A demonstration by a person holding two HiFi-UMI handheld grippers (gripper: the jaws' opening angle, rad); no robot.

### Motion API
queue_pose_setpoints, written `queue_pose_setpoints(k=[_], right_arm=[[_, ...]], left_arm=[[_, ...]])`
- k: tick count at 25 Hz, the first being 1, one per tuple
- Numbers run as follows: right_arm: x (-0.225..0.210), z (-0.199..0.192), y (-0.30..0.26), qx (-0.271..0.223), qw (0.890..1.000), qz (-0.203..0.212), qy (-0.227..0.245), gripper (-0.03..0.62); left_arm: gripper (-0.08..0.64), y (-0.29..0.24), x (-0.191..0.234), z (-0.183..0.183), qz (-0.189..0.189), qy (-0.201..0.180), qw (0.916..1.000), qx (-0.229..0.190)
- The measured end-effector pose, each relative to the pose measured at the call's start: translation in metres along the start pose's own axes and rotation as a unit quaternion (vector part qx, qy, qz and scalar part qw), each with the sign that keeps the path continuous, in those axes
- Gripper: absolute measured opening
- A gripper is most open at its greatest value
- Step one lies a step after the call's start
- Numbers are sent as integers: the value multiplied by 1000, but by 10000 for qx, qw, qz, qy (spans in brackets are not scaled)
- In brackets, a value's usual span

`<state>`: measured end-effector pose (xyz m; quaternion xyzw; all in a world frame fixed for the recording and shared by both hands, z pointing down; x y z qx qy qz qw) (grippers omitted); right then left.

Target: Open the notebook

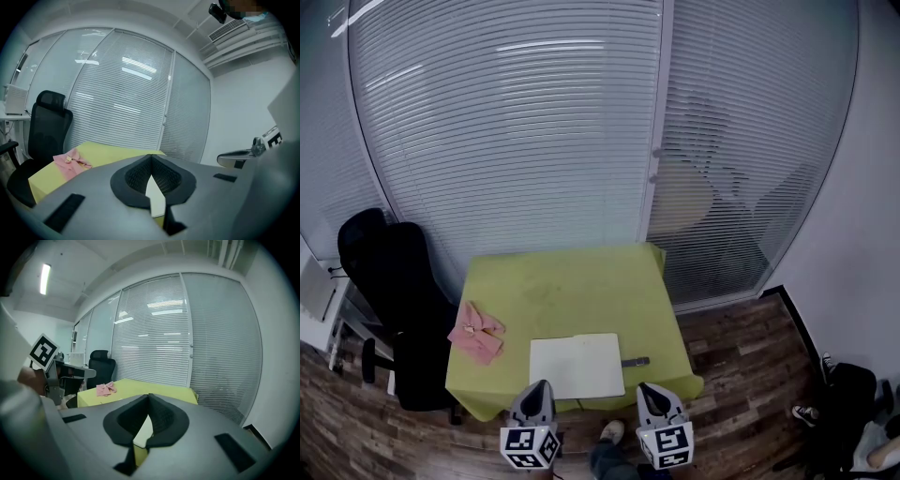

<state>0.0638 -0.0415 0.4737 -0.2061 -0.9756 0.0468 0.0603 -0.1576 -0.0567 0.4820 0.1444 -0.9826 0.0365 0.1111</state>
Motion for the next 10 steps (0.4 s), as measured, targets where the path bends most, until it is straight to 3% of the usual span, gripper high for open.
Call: queue_pose_setpoints(k=[10], right_arm=[[0, -3, -4, 42, 10000, -5, 27, 12]], left_arm=[[25, -2, 9, -5, 45, 44, 10000, 57]])
Point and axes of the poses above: the fingertips, and each gripper's own axes: y backward along the fingers, x to its left, z out of its top, the point moved 3 cm from there along y, backward along the fingers, and after that the axes turned 8 degrees about -x, right-handed, at the moved point
